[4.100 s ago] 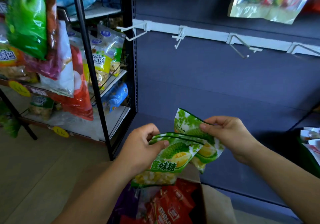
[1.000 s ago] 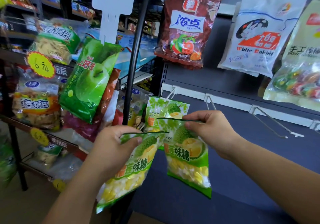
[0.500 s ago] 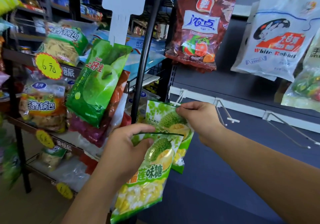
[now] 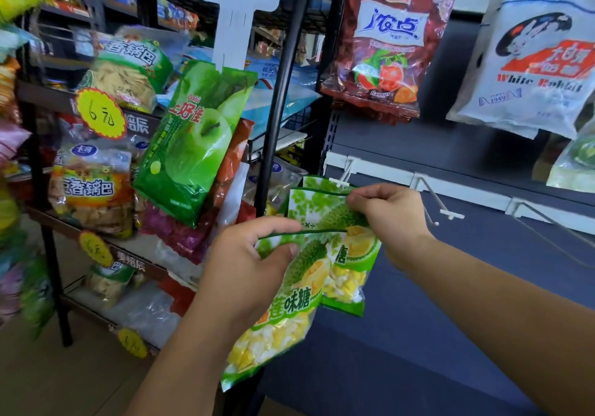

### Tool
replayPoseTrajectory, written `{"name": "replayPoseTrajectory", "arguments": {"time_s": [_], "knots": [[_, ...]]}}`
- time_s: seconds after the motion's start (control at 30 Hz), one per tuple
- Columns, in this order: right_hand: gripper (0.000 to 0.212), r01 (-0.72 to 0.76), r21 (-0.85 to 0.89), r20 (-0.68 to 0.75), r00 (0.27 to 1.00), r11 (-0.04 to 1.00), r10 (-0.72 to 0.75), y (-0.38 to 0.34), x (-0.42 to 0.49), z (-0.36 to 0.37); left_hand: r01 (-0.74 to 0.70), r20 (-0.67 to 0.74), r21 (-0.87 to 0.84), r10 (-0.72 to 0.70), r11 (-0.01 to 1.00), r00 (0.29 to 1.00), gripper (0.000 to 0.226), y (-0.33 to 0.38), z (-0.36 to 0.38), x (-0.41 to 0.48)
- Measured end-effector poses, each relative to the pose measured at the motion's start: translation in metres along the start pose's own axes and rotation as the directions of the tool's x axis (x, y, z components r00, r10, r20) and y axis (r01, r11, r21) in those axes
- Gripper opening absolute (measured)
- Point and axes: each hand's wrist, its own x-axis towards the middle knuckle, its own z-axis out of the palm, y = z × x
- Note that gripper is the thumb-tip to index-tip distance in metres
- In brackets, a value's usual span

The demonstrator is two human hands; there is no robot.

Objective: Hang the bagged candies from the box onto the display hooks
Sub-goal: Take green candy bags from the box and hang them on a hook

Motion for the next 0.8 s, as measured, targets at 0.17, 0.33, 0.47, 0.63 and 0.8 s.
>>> {"name": "replayPoseTrajectory", "arguments": {"time_s": [0.17,0.33,0.47,0.63,0.8], "knots": [[0.019,0.013,-0.001,0.012,1.000,1.000,-0.013,0.001,0.006,0.003,0.012,0.003,0.001,-0.012,1.000,1.000,0.022,-0.005,0.003,0.002],[0.016,0.056,-0.166,-0.041,0.997,0.984,-0.064,0.010,0.020,0.006,0.027,-0.009,0.046,-0.027,0.999,1.000,0.022,-0.005,0.007,0.002],[0.017,0.173,-0.474,-0.013,0.979,0.863,-0.203,0.010,0.038,0.005,0.029,-0.020,0.042,-0.028,0.999,0.999,0.021,-0.007,0.011,0.006],[0.022,0.457,-0.428,0.039,0.871,0.779,-0.489,0.022,-0.003,-0.004,-0.002,0.002,-0.035,0.002,0.999,1.000,0.019,-0.005,0.007,0.005],[0.017,0.007,0.046,0.385,0.922,0.999,-0.024,0.019,-0.043,-0.022,0.031,-0.014,-0.079,-0.032,0.996,0.999,0.017,-0.005,0.007,0.004]]}}
